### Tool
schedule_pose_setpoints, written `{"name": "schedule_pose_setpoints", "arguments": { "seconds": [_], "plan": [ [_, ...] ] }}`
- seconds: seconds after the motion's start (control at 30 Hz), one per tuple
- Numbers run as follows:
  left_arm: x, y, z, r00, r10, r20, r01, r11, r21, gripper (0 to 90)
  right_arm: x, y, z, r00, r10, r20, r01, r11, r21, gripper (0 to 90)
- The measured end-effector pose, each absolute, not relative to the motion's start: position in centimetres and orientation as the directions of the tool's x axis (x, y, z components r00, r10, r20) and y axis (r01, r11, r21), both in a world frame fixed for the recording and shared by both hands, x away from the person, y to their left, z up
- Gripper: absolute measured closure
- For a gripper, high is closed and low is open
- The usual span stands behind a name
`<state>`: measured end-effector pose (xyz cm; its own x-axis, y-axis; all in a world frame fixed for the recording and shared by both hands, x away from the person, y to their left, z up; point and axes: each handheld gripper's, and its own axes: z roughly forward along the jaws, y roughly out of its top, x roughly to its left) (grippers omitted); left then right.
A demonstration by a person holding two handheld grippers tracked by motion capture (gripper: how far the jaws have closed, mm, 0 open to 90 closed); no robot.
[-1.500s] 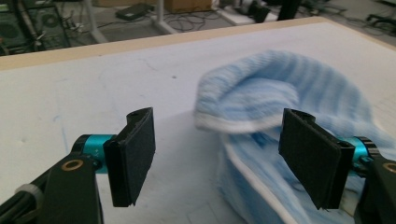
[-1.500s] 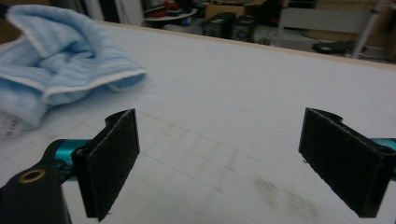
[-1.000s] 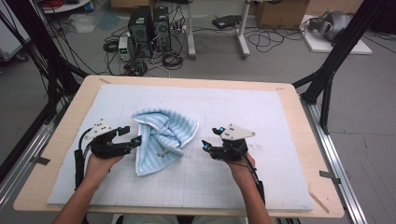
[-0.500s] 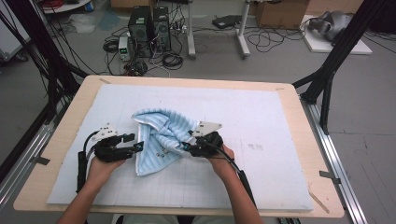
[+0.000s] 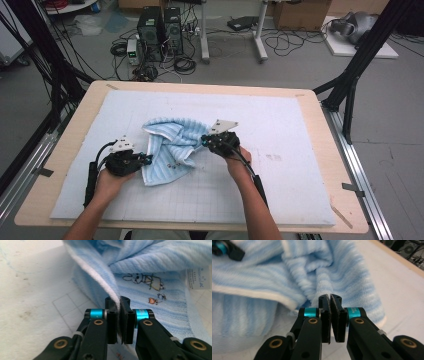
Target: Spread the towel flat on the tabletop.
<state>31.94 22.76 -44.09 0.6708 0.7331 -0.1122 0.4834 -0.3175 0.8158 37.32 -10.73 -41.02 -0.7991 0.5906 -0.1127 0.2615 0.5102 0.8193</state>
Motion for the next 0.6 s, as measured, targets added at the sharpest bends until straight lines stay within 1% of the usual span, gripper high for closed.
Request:
{"name": "schedule_pose_setpoints", "arguments": {
  "seconds": [0.17, 0.27, 0.3, 0.33, 0.43, 0.5, 0.53, 0.57, 0.6],
  "plan": [
    [32.0, 23.5, -43.9, 0.650, 0.753, -0.103, 0.487, -0.308, 0.817, 86.5, 38.3, -12.2, -39.6, -0.768, 0.634, -0.088, 0.284, 0.460, 0.841, 87.2],
    [32.3, 23.8, -44.0, 0.643, 0.757, -0.112, 0.496, -0.301, 0.815, 87.2, 39.9, -13.1, -38.2, -0.724, 0.685, -0.081, 0.303, 0.421, 0.855, 87.3],
    [32.4, 23.9, -44.0, 0.639, 0.761, -0.113, 0.499, -0.299, 0.813, 87.2, 39.9, -13.1, -38.2, -0.724, 0.685, -0.081, 0.303, 0.421, 0.855, 87.3],
    [32.4, 24.0, -44.1, 0.633, 0.766, -0.108, 0.498, -0.298, 0.814, 87.2, 40.9, -13.6, -37.5, -0.699, 0.710, -0.082, 0.314, 0.409, 0.857, 87.2],
    [32.7, 24.4, -44.2, 0.622, 0.775, -0.111, 0.505, -0.289, 0.813, 87.2, 41.9, -13.9, -37.2, -0.675, 0.734, -0.078, 0.334, 0.398, 0.854, 87.3],
    [32.8, 24.5, -44.2, 0.619, 0.778, -0.113, 0.508, -0.287, 0.812, 87.2, 42.9, -14.1, -37.1, -0.646, 0.760, -0.070, 0.361, 0.385, 0.849, 87.2],
    [32.9, 24.5, -44.2, 0.620, 0.777, -0.111, 0.508, -0.289, 0.811, 87.2, 43.8, -14.5, -37.2, -0.606, 0.793, -0.064, 0.392, 0.367, 0.843, 87.2],
    [32.9, 24.5, -44.3, 0.621, 0.776, -0.112, 0.508, -0.290, 0.811, 87.2, 43.8, -14.5, -37.2, -0.606, 0.793, -0.064, 0.392, 0.367, 0.843, 87.2],
    [32.9, 24.4, -44.3, 0.624, 0.773, -0.112, 0.508, -0.293, 0.810, 87.2, 44.5, -15.0, -37.5, -0.557, 0.829, -0.051, 0.433, 0.342, 0.834, 87.2]
  ]
}}
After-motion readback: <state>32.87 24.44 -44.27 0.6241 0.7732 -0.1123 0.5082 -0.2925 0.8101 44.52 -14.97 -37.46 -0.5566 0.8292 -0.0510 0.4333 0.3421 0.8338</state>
